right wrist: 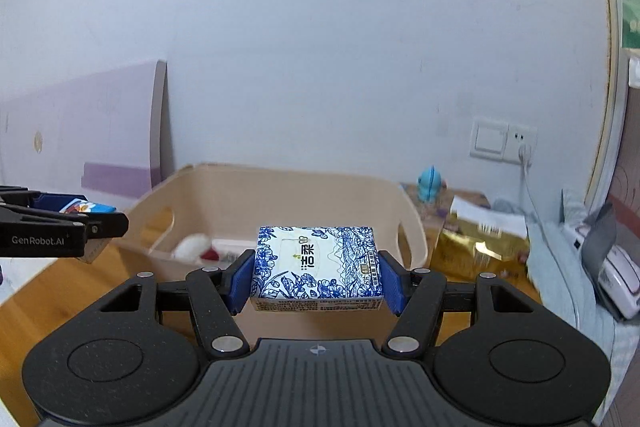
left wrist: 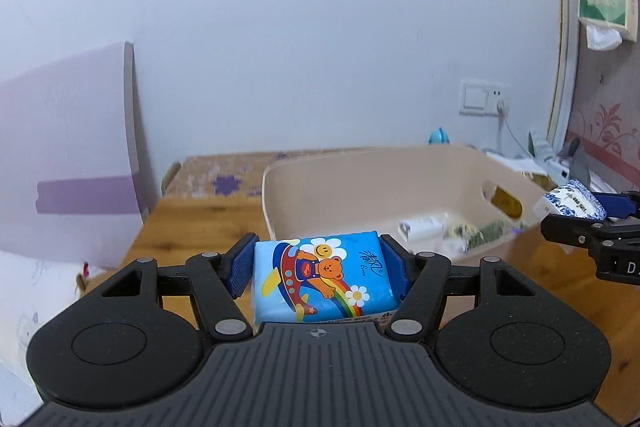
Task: Organize objects
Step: 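Carry tissue pack with left tool over bin while right tool carries patterned box, then open left tool dropping tissue pack into bin while right tool releases patterned box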
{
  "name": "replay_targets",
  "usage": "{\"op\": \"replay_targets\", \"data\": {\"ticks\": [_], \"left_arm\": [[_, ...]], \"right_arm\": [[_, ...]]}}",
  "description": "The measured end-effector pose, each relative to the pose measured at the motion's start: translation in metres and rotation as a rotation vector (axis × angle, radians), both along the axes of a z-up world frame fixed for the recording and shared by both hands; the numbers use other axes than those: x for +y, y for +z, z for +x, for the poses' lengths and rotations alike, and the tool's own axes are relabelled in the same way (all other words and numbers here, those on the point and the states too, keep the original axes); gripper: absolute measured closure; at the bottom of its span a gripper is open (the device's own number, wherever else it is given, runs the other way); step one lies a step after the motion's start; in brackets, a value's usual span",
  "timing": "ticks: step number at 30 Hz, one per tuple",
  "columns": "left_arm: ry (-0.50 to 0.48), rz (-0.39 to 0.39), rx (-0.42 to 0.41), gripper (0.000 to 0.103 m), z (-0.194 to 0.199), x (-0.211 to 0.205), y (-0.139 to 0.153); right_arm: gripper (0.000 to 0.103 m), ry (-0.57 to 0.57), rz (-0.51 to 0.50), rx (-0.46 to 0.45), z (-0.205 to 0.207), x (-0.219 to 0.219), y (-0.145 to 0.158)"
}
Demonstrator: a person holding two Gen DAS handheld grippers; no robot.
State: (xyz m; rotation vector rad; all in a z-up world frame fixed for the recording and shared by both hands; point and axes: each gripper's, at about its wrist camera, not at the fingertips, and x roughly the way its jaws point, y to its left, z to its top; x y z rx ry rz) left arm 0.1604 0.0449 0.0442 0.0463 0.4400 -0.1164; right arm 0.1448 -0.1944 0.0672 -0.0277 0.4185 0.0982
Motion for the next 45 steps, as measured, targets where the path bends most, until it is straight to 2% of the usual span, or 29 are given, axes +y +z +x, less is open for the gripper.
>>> {"op": "replay_targets", "data": {"ticks": [6,11,16,20,25,30,35,41,42,45], "left_arm": [[-0.012,0.017,-0.031,0.037,0.024,-0.01,0.017],[-0.013,0.023,-0.016,0.037,0.054,-0.02,0.018],[-0.015,0.03,0.029,0.037,0.088,-0.029,0.008],[-0.02,0.015,0.087,0.037,0.114,-0.032,-0.005],[-0.029,0.05,0.166,0.037,0.137,-0.039,-0.023],[-0.036,0.089,0.213,0.037,0.15,-0.038,-0.034],[-0.045,0.061,0.258,0.037,0.156,-0.033,-0.036],[-0.051,0.108,0.263,0.036,0.154,-0.037,-0.038],[-0.05,0.109,0.264,0.036,0.153,-0.037,-0.037],[-0.044,0.106,0.267,0.025,0.153,-0.037,-0.036]], "right_arm": [[0.042,-0.005,0.008,-0.024,0.021,-0.002,0.012],[0.042,0.002,0.051,-0.015,0.041,-0.005,0.014],[0.042,0.003,0.048,0.012,0.065,-0.004,0.008],[0.042,0.015,0.084,0.07,0.088,-0.005,-0.001],[0.042,0.018,0.043,0.129,0.112,0.001,-0.015],[0.042,0.041,0.001,0.182,0.127,0.005,-0.026],[0.042,0.059,-0.041,0.231,0.132,0.014,-0.035],[0.041,0.057,-0.056,0.259,0.135,0.019,-0.043],[0.035,0.053,-0.054,0.262,0.134,0.019,-0.043],[0.031,0.039,-0.05,0.264,0.133,0.017,-0.043]]}}
